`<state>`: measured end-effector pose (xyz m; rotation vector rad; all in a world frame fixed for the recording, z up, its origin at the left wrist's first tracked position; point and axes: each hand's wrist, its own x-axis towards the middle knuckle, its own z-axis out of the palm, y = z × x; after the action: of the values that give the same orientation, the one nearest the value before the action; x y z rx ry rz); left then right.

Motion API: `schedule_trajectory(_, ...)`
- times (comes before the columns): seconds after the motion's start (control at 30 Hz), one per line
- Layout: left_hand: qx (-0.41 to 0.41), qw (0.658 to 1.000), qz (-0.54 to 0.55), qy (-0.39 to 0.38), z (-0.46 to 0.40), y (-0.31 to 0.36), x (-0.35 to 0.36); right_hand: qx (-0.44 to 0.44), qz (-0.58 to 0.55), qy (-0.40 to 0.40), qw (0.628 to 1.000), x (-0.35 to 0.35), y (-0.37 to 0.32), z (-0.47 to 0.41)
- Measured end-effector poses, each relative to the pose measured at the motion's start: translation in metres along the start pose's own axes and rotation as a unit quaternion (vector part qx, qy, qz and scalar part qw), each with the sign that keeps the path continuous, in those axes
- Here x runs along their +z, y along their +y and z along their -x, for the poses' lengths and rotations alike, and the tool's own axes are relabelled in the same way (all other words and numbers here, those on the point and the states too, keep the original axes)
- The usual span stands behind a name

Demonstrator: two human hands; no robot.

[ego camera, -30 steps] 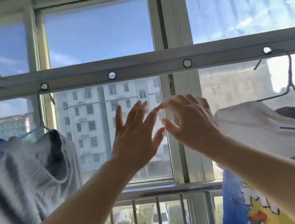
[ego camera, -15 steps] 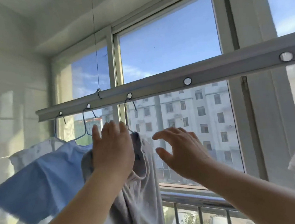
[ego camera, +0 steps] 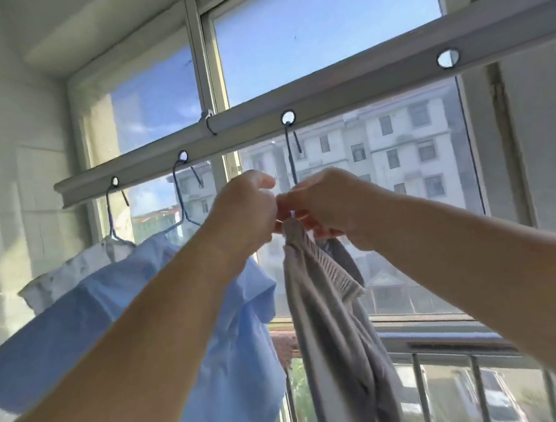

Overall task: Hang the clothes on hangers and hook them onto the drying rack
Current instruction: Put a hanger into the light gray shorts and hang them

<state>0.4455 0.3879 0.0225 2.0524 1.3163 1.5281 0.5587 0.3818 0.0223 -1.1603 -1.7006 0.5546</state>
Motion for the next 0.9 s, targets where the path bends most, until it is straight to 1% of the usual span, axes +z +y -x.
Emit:
schedule_trajectory(0.07,0.012,1.000,0.023,0.007,-0.008,-0.012,0.003,-0.009,0.014,0.020,1.000,0.004,0.004,-0.009)
schedule_trajectory(0.13,0.019,0.999,0.047,0.002,-0.014,-0.021,0.006,-0.012,0.007,0.057,0.998,0.005,0.008,-0.015)
schedule_trajectory(0.23,0.036,0.999,0.039,-0.004,-0.022,-0.030,0.011,-0.014,-0.007,0.110,0.994,0.001,0.011,-0.017)
schedule_trajectory(0.3,0.046,0.998,0.034,-0.003,-0.028,-0.036,0.014,-0.042,0.000,0.129,0.991,-0.001,0.009,-0.015)
schedule_trajectory(0.47,0.093,0.995,0.013,0.044,-0.041,-0.047,0.025,-0.122,0.035,0.158,0.979,-0.011,0.004,-0.007)
schedule_trajectory(0.57,0.124,0.989,-0.010,0.076,-0.041,-0.052,0.035,-0.152,0.039,0.138,0.978,-0.023,0.010,0.001)
schedule_trajectory(0.63,0.136,0.987,-0.014,0.084,-0.036,-0.055,0.040,-0.151,0.054,0.090,0.983,-0.036,0.020,0.009)
schedule_trajectory(0.67,0.148,0.984,-0.038,0.088,-0.032,-0.058,0.043,-0.143,0.066,0.063,0.986,-0.044,0.026,0.012)
schedule_trajectory(0.73,0.175,0.973,-0.124,0.083,-0.022,-0.065,0.050,-0.113,0.095,0.029,0.989,-0.059,0.043,0.021)
schedule_trajectory(0.8,0.190,0.965,-0.174,0.046,-0.007,-0.072,0.060,-0.077,0.101,0.018,0.992,-0.070,0.063,0.031)
schedule_trajectory(0.87,0.227,0.958,-0.175,0.004,0.009,-0.079,0.073,-0.051,0.097,0.014,0.994,-0.079,0.083,0.043)
schedule_trajectory(0.9,0.250,0.956,-0.153,-0.017,0.019,-0.083,0.082,-0.039,0.096,0.013,0.995,-0.081,0.094,0.051)
